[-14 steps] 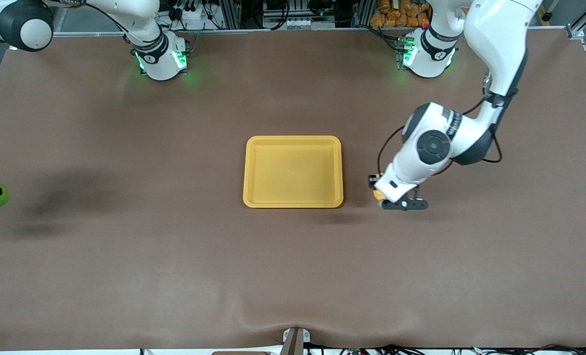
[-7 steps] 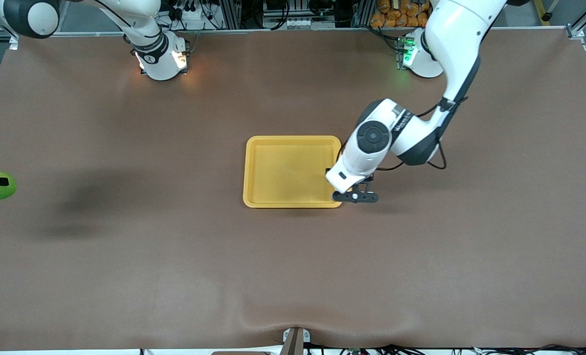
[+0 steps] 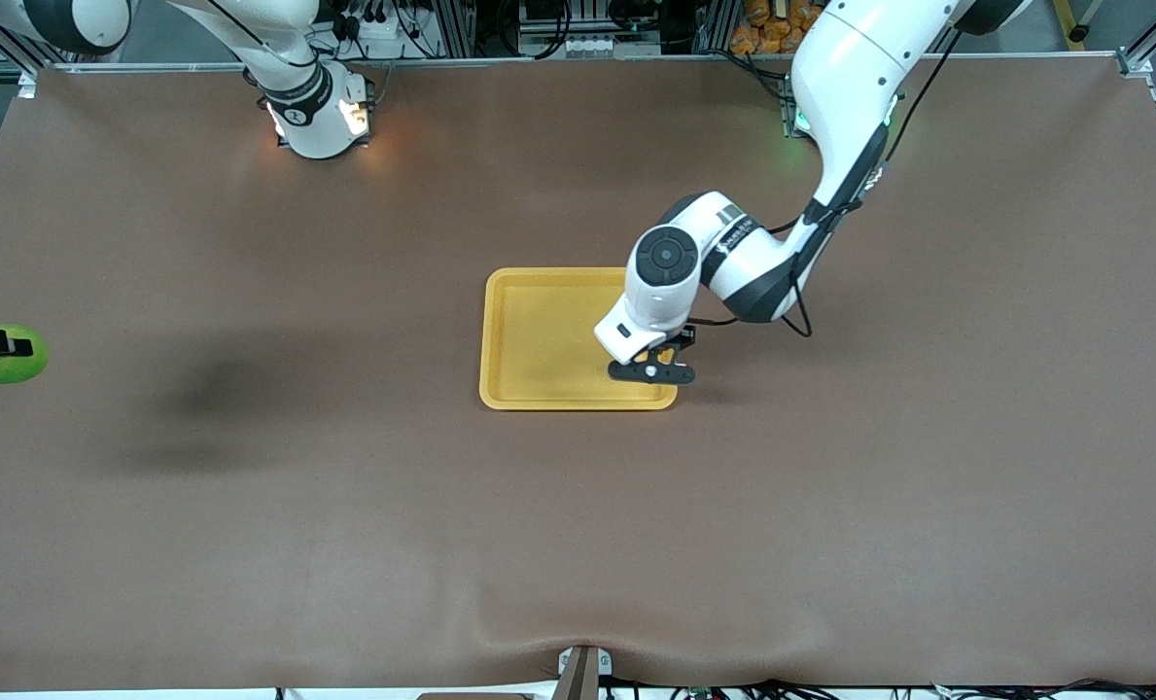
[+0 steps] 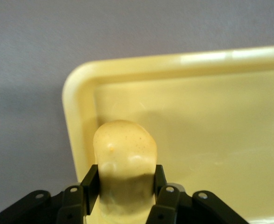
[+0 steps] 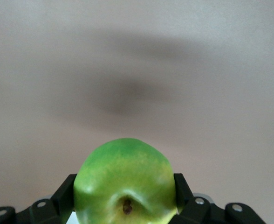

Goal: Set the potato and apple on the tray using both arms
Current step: 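Carry the potato with the left gripper over the yellow tray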

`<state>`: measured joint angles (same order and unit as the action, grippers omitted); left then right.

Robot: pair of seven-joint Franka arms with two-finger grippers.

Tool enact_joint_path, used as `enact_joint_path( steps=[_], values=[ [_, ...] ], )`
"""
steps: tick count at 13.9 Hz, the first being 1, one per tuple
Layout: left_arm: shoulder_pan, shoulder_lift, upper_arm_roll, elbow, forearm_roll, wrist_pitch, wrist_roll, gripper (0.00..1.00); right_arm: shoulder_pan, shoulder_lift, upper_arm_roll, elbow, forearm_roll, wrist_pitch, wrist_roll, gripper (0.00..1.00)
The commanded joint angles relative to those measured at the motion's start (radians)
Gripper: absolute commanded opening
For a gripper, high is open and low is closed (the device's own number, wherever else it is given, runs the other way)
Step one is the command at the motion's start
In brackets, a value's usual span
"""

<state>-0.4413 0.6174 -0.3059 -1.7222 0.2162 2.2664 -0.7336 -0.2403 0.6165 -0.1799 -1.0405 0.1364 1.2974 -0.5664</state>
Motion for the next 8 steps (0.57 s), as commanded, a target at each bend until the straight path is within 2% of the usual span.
enact_joint_path(
  steps=[1, 5, 7, 8],
  values=[
    [-0.013, 0.025, 0.01, 0.032, 0.037, -0.024, -0.026, 0.34, 0.045, -0.055, 0.002, -0.033, -0.018, -0.035, 0.066, 0.0],
    [-0.013, 0.045, 0.01, 0.032, 0.037, -0.024, -0.032, 0.41, 0.104, -0.084, 0.003, -0.038, -0.017, -0.064, 0.18, 0.0],
    [-0.013, 0.057, 0.01, 0.047, 0.037, -0.024, -0.065, 0.45, 0.133, -0.124, 0.005, -0.102, -0.008, -0.053, 0.226, 0.0],
    [-0.013, 0.065, 0.01, 0.056, 0.037, -0.024, -0.087, 0.51, 0.15, -0.15, 0.003, -0.136, -0.008, -0.034, 0.243, 0.0]
  ],
)
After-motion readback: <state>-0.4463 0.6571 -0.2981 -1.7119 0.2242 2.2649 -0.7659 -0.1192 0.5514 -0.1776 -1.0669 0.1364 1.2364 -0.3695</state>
